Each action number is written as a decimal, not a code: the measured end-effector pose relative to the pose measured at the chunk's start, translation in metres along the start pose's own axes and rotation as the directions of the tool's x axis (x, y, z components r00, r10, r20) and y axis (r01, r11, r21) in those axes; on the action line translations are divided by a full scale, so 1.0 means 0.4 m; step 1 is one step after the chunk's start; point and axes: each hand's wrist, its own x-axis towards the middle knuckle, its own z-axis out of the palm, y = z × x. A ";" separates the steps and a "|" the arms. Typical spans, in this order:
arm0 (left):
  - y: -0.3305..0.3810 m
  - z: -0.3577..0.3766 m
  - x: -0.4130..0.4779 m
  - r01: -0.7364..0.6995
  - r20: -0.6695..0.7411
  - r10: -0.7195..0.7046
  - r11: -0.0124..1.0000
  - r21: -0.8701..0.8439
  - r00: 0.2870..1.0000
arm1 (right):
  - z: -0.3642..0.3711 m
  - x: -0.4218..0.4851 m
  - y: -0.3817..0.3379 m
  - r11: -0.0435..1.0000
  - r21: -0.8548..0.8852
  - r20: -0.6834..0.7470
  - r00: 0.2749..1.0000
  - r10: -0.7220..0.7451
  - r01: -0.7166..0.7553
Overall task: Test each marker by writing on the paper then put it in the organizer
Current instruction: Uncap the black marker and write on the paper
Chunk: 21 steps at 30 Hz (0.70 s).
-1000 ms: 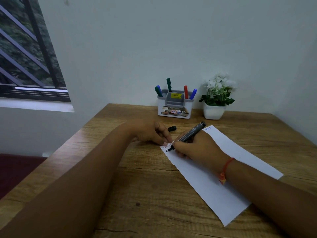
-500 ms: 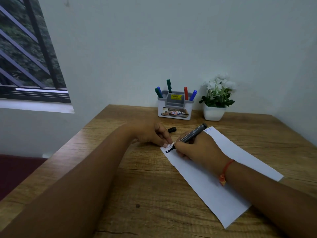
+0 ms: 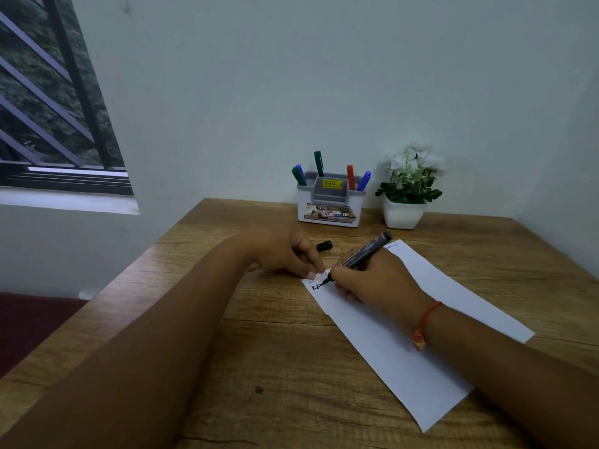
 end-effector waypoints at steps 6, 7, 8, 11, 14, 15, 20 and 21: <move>0.007 -0.003 -0.004 -0.001 0.005 0.001 0.999 0.041 1.000 | 0.000 0.003 0.000 1.000 -0.002 -0.001 1.000 0.007 -0.007; 0.008 -0.003 -0.003 0.001 0.006 -0.001 0.999 0.039 1.000 | 0.000 0.003 0.000 1.000 -0.002 0.001 1.000 0.011 -0.011; 0.008 -0.003 -0.004 0.002 0.007 -0.002 0.999 0.037 1.000 | 0.000 0.003 0.000 1.000 0.000 0.001 1.000 0.013 -0.013; 0.009 -0.003 -0.003 0.007 0.009 -0.007 0.999 0.036 1.000 | 0.002 0.005 0.000 1.000 -0.011 -0.007 1.000 0.016 -0.016; 0.009 -0.002 -0.003 0.011 0.003 -0.011 0.999 0.035 1.000 | -0.001 0.003 0.000 0.999 0.017 -0.038 0.999 0.034 -0.034; 0.009 -0.002 -0.002 0.009 0.001 -0.009 0.999 0.033 1.000 | -0.002 0.002 0.000 0.999 0.028 -0.041 0.999 0.034 -0.033; 0.004 -0.001 -0.001 0.008 0.002 -0.008 1.000 0.008 1.000 | -0.001 -0.002 -0.003 0.999 -0.040 -0.037 0.999 0.032 -0.033; 0.005 -0.001 -0.001 0.004 0.000 -0.004 1.000 0.003 1.000 | -0.002 -0.001 -0.003 0.999 -0.036 -0.037 0.999 0.037 -0.039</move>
